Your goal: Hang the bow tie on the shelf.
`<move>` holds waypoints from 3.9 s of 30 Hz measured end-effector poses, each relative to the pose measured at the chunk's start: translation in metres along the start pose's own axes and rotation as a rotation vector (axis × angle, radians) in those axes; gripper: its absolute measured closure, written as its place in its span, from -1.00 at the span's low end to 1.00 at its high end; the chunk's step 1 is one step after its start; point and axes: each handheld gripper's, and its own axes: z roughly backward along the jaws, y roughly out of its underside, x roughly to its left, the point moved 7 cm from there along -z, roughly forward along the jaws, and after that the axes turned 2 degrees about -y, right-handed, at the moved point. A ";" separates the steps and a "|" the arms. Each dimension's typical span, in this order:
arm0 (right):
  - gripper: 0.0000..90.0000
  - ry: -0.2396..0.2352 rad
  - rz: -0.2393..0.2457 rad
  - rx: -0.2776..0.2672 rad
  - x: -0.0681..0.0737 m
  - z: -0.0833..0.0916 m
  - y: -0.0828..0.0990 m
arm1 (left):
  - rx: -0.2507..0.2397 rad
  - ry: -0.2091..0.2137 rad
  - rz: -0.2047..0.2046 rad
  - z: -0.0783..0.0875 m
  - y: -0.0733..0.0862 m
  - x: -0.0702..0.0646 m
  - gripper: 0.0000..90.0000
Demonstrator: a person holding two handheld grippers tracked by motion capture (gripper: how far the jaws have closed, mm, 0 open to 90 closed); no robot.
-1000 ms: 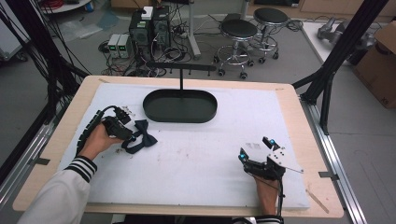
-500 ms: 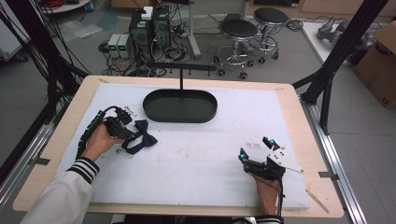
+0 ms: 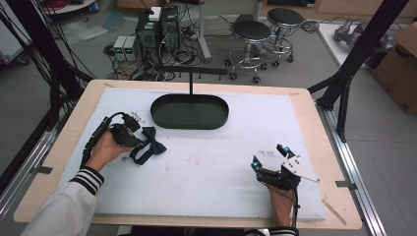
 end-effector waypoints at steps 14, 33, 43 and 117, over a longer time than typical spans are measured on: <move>-0.92 0.000 -0.001 0.000 0.000 0.000 0.000 | -0.153 0.019 0.021 0.023 -0.009 0.003 0.97; -0.92 0.002 -0.004 0.000 0.000 0.000 0.000 | -0.518 0.004 0.072 0.078 -0.031 0.010 0.97; -0.92 0.002 -0.006 0.000 0.000 0.000 0.000 | -0.630 -0.030 0.003 0.106 -0.059 -0.005 0.97; -0.92 -0.002 -0.042 -0.015 -0.002 0.002 0.000 | -0.855 -0.157 -0.043 0.108 -0.198 -0.002 0.97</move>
